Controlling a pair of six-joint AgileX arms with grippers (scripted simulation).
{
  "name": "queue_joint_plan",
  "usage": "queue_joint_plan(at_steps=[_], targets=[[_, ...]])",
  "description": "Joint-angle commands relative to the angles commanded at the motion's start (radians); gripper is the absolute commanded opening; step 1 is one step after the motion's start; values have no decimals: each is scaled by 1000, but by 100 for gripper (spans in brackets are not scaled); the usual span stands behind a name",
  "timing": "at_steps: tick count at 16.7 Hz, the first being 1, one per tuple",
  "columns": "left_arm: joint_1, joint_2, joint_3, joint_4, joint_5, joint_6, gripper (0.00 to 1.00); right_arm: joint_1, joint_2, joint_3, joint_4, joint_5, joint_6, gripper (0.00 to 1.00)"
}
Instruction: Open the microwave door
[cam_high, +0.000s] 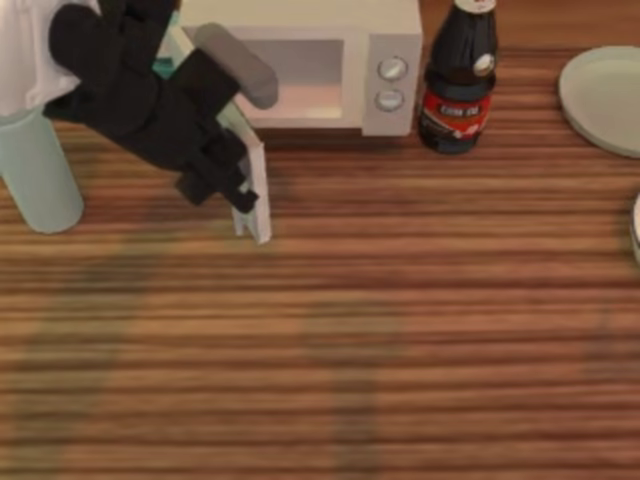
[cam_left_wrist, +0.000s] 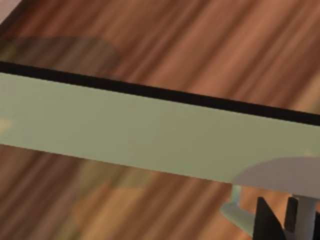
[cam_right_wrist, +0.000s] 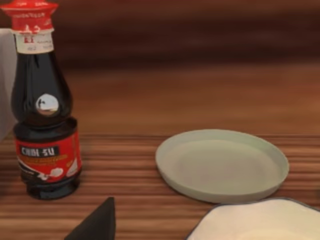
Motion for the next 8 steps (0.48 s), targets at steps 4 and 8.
queue_joint_plan(at_steps=[4, 8], targets=[[22, -4, 1, -15, 19, 51, 0, 0, 0, 0, 0, 0, 0, 100], [63, -10, 0, -48, 63, 152, 0, 0, 0, 0, 0, 0, 0, 100]])
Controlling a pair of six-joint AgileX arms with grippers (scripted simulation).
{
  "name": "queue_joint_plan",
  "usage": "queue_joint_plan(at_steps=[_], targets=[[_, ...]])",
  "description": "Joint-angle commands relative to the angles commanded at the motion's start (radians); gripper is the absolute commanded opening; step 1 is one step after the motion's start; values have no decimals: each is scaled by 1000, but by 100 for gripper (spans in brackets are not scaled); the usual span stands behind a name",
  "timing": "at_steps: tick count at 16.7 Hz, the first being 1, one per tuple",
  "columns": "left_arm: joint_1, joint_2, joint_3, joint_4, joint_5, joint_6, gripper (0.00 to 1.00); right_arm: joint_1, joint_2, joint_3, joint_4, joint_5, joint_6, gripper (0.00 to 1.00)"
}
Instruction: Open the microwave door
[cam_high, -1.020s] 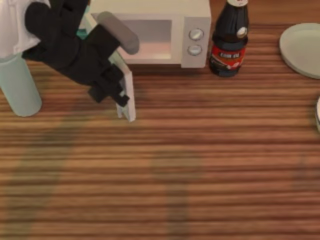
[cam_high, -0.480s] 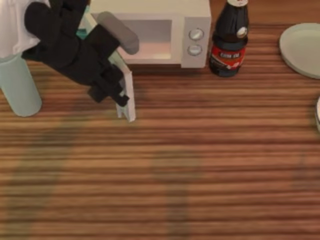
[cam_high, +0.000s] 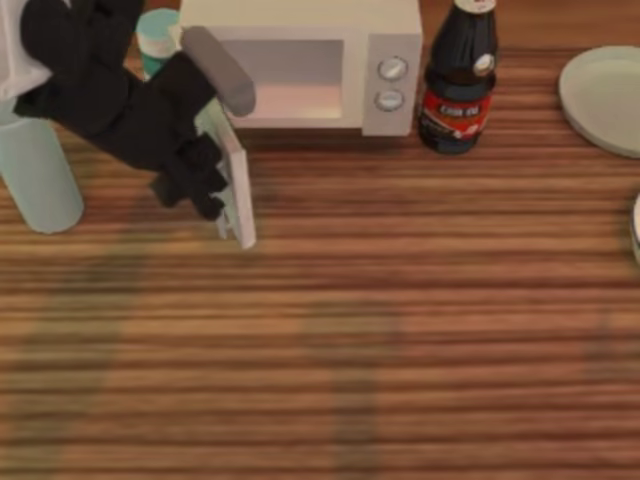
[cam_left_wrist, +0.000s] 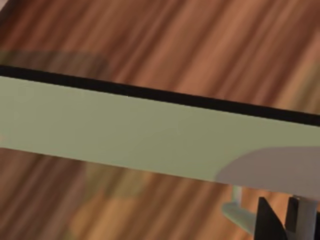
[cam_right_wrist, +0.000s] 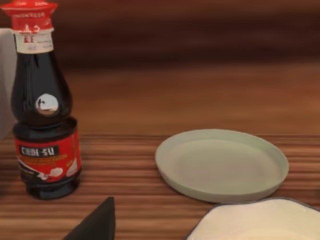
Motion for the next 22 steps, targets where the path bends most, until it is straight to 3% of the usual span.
queue_joint_plan(at_steps=[3, 22], targets=[[18, -1, -3, -17, 20, 45, 0, 0, 0, 0, 0, 0, 0, 100], [18, -1, -4, -17, 20, 45, 0, 0, 0, 0, 0, 0, 0, 100]])
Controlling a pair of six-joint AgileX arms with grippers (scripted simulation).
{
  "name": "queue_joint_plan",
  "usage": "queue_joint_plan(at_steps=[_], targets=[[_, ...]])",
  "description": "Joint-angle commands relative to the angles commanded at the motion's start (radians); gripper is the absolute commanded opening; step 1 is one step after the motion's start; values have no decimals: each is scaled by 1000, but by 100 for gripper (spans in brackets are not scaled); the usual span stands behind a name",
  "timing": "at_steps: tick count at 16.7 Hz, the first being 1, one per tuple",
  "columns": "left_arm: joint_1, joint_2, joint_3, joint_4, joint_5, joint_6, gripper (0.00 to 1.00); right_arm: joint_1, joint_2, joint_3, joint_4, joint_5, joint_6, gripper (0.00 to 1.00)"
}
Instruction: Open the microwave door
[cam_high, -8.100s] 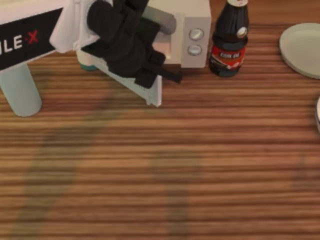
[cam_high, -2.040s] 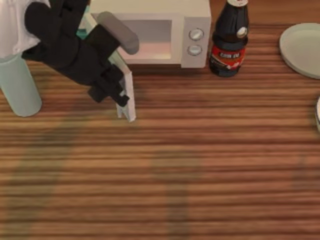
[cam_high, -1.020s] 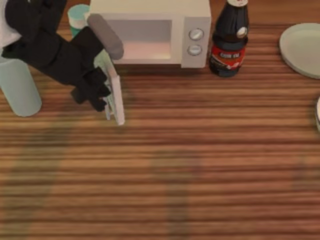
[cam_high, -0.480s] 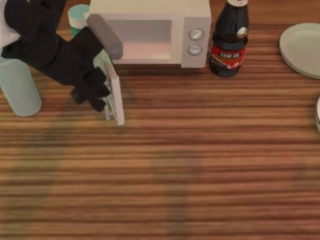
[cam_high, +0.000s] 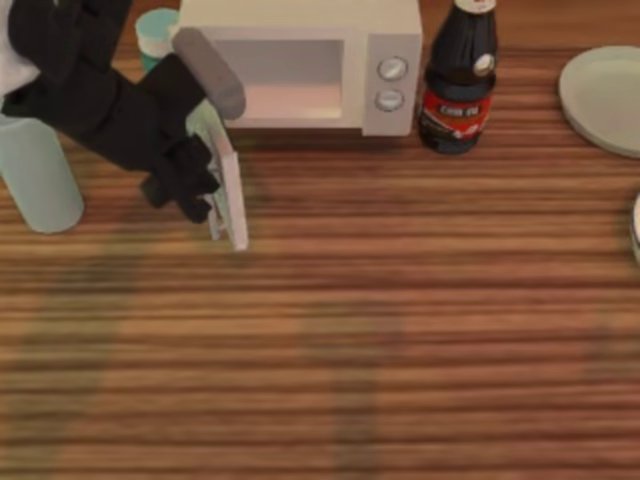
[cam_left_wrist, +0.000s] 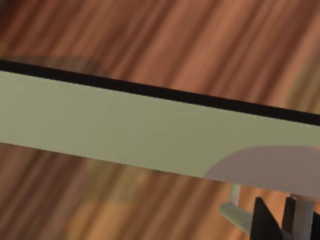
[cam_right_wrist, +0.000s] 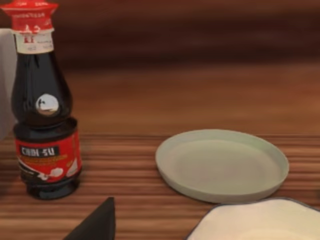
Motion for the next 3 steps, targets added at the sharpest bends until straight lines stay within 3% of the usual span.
queue_joint_plan(at_steps=[3], targets=[[0, 0, 0, 0, 0, 0, 0, 0, 0, 0, 0, 0, 0, 100]])
